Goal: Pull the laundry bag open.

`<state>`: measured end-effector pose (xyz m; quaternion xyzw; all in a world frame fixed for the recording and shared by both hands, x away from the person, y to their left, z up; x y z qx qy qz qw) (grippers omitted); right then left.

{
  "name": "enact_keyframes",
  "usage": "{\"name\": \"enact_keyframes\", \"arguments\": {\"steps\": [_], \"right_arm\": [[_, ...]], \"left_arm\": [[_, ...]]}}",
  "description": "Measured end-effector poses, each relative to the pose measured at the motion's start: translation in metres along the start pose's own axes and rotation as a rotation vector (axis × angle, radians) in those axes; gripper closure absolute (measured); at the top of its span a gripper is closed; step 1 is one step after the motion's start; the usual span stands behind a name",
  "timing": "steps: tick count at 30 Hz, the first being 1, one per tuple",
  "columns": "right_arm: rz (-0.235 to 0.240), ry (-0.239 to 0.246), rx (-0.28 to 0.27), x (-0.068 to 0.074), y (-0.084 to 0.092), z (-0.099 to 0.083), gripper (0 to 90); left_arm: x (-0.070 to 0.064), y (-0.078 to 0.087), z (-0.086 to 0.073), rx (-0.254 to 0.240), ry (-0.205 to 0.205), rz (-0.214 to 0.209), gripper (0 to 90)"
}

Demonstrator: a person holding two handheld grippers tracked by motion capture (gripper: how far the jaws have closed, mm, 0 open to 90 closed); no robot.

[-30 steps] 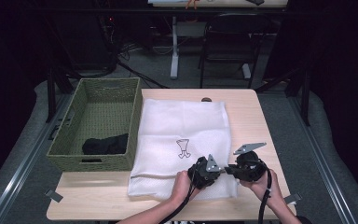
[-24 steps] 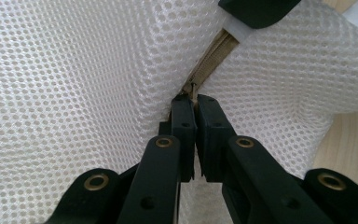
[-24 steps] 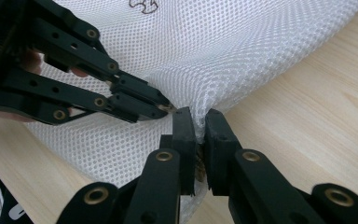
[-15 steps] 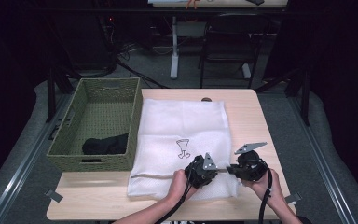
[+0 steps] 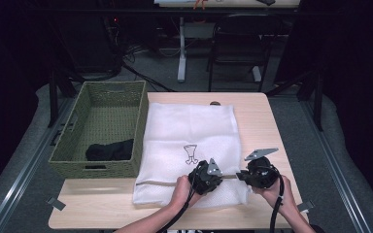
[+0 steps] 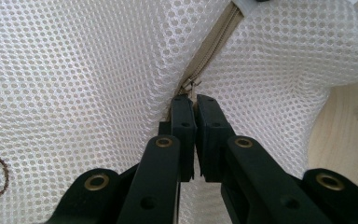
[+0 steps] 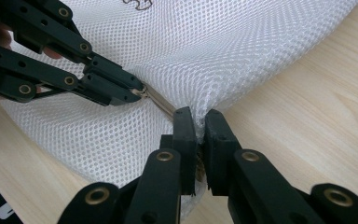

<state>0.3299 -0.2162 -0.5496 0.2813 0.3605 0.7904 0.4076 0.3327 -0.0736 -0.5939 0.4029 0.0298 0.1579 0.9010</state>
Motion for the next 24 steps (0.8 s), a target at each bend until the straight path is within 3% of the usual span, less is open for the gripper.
{"name": "enact_keyframes", "arguments": {"steps": [13, 24], "right_arm": [[-0.002, -0.001, 0.005, -0.003, 0.001, -0.002, 85.0], [-0.016, -0.005, 0.012, -0.006, 0.001, -0.003, 85.0]], "left_arm": [[0.003, 0.007, -0.012, 0.046, 0.000, 0.001, 87.0], [0.010, 0.014, -0.029, 0.067, 0.034, 0.007, 87.0]]}}
Point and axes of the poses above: each handheld gripper's, and its own axes: y roughly backward along the jaws, z roughly out of its top, x roughly to its left, the point moved 6 cm from there along -y, roughly forward along the jaws, and after that the axes turned 9 degrees about -y, right-handed, at the moved point
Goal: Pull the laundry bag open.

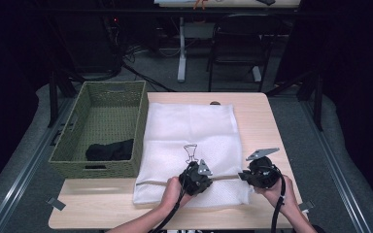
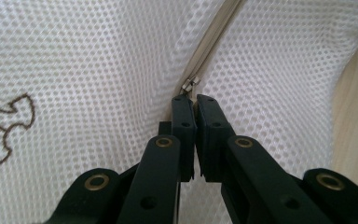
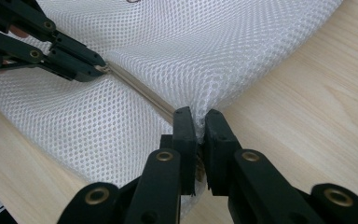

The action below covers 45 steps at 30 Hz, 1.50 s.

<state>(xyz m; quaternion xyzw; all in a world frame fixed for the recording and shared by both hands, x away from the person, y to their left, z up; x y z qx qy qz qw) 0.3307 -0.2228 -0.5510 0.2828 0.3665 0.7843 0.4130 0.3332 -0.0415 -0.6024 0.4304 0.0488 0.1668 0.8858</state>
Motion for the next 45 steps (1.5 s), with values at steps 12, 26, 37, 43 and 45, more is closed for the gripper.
{"name": "enact_keyframes", "arguments": {"steps": [12, 26, 37, 43, 45], "right_arm": [[-0.010, -0.013, 0.015, -0.005, -0.001, -0.002, 85.0], [-0.016, -0.015, 0.034, -0.007, -0.004, -0.004, 85.0], [-0.020, -0.009, 0.040, -0.007, -0.006, -0.004, 84.9], [-0.023, -0.013, 0.042, -0.007, -0.006, -0.005, 84.9], [-0.023, -0.013, 0.043, -0.007, -0.006, -0.005, 84.9]], "left_arm": [[0.009, 0.014, -0.020, 0.025, 0.027, 0.019, 86.9], [0.018, 0.036, -0.042, 0.053, 0.055, 0.029, 86.8], [0.027, 0.059, -0.066, 0.070, 0.089, 0.046, 86.7], [0.031, 0.067, -0.078, 0.097, 0.103, 0.026, 86.7], [0.031, 0.069, -0.083, 0.110, 0.109, 0.028, 86.7]]}}
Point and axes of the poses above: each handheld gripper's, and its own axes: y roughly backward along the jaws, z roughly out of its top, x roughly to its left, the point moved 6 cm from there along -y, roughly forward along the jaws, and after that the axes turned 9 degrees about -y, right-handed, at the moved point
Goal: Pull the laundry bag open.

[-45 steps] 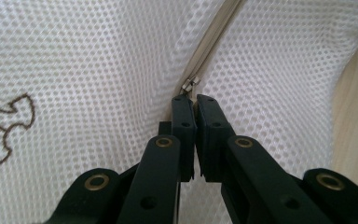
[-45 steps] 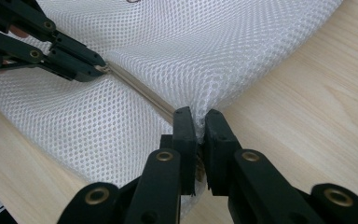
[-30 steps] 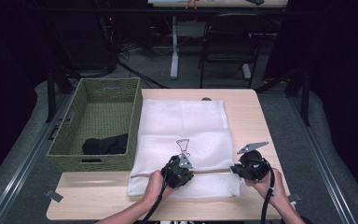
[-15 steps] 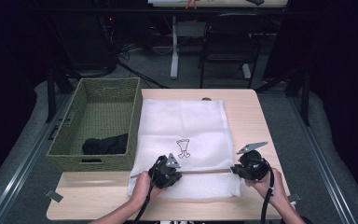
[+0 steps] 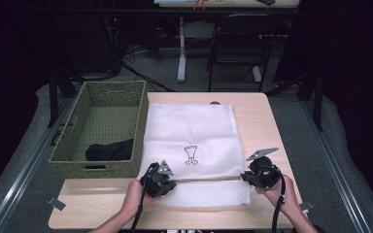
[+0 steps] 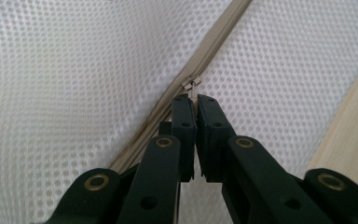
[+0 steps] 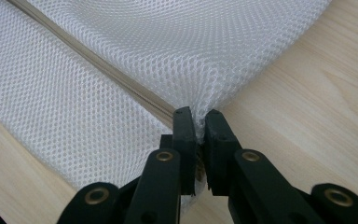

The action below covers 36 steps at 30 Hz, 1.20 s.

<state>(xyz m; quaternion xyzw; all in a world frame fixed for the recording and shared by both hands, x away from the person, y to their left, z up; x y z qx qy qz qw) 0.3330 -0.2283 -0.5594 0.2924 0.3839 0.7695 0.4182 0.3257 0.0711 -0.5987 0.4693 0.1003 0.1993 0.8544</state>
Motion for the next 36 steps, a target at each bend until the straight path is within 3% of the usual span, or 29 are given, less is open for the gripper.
{"name": "enact_keyframes", "arguments": {"steps": [15, 25, 35, 36], "right_arm": [[-0.008, 0.013, 0.008, 0.000, -0.002, -0.001, 84.7], [-0.018, 0.023, 0.015, -0.001, -0.004, -0.002, 84.8], [-0.028, 0.035, 0.022, -0.001, -0.004, -0.002, 84.9], [-0.025, 0.033, 0.023, -0.001, -0.005, -0.002, 85.0]], "left_arm": [[0.021, 0.030, -0.040, 0.020, 0.082, 0.043, 86.7], [0.030, 0.041, -0.057, 0.056, 0.115, 0.069, 86.7], [0.042, 0.055, -0.074, 0.062, 0.184, 0.069, 86.7], [0.043, 0.055, -0.075, 0.069, 0.173, 0.078, 86.7]]}}
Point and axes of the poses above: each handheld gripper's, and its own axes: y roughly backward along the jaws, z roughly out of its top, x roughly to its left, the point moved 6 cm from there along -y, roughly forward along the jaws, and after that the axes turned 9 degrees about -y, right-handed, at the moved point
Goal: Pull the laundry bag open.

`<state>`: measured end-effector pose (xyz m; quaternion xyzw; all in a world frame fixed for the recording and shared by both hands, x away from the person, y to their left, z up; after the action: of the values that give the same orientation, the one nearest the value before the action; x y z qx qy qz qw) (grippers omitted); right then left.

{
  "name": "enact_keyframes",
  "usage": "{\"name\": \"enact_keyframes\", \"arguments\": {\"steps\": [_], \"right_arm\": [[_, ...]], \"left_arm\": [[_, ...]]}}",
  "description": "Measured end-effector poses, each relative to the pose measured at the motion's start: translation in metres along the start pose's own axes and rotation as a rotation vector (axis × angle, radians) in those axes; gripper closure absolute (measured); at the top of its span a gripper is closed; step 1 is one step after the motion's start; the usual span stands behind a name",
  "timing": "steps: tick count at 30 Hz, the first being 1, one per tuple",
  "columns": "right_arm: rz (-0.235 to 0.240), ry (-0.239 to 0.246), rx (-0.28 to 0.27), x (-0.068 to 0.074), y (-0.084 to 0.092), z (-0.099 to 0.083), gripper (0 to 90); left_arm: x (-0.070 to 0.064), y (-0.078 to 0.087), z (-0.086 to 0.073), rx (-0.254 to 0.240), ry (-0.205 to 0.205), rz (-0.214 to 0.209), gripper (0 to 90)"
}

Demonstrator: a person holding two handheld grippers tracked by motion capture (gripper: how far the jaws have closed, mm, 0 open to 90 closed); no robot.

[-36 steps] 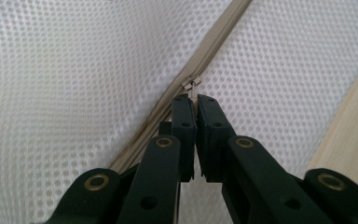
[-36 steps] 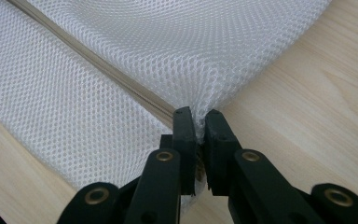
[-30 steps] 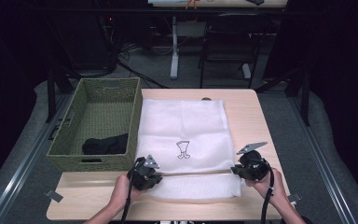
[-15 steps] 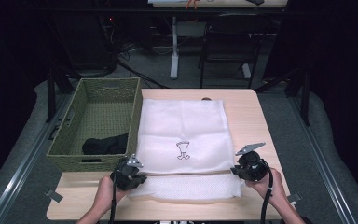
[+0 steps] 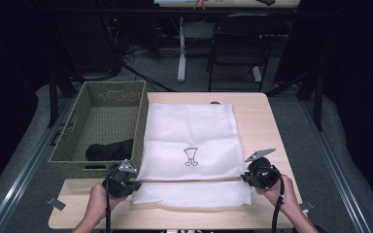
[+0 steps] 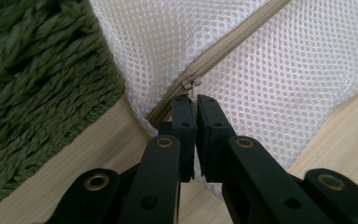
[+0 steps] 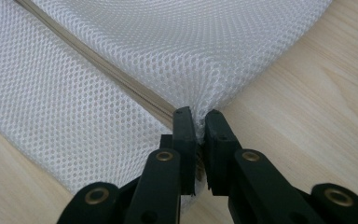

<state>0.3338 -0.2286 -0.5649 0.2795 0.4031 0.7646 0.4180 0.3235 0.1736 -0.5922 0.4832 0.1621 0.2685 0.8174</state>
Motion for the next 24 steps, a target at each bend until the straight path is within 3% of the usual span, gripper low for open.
{"name": "enact_keyframes", "arguments": {"steps": [6, 8, 12, 14, 19, 21, 24], "right_arm": [[0.005, -0.005, 0.003, -0.001, -0.001, -0.001, 84.9], [0.006, -0.018, 0.008, -0.001, -0.002, -0.001, 84.8], [0.007, 0.004, 0.014, -0.001, -0.002, -0.002, 84.8], [0.014, 0.002, 0.016, -0.001, -0.003, -0.002, 84.8], [0.019, -0.014, 0.037, 0.000, -0.007, -0.004, 84.8], [0.001, 0.000, 0.048, -0.001, -0.008, -0.004, 84.9], [0.019, -0.028, 0.046, -0.003, -0.008, -0.004, 84.9]], "left_arm": [[0.003, -0.001, -0.007, 0.038, 0.009, 0.010, 86.8], [0.004, 0.000, -0.009, 0.032, 0.017, 0.002, 86.8], [0.006, 0.002, -0.011, 0.045, 0.020, 0.011, 86.9], [0.007, 0.003, -0.014, 0.041, 0.041, -0.006, 86.9], [0.008, 0.003, -0.015, 0.052, 0.027, 0.004, 86.9], [0.008, 0.004, -0.015, 0.050, 0.026, -0.001, 86.9], [0.006, 0.005, -0.014, 0.044, 0.030, -0.013, 86.9]]}}
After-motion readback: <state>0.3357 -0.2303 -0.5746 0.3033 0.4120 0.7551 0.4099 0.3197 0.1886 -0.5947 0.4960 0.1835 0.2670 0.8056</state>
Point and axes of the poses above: each handheld gripper's, and its own axes: y roughly backward along the jaws, z roughly out of its top, x roughly to its left, the point moved 6 cm from there along -y, roughly forward along the jaws, and after that the axes turned 9 degrees about -y, right-handed, at the moved point
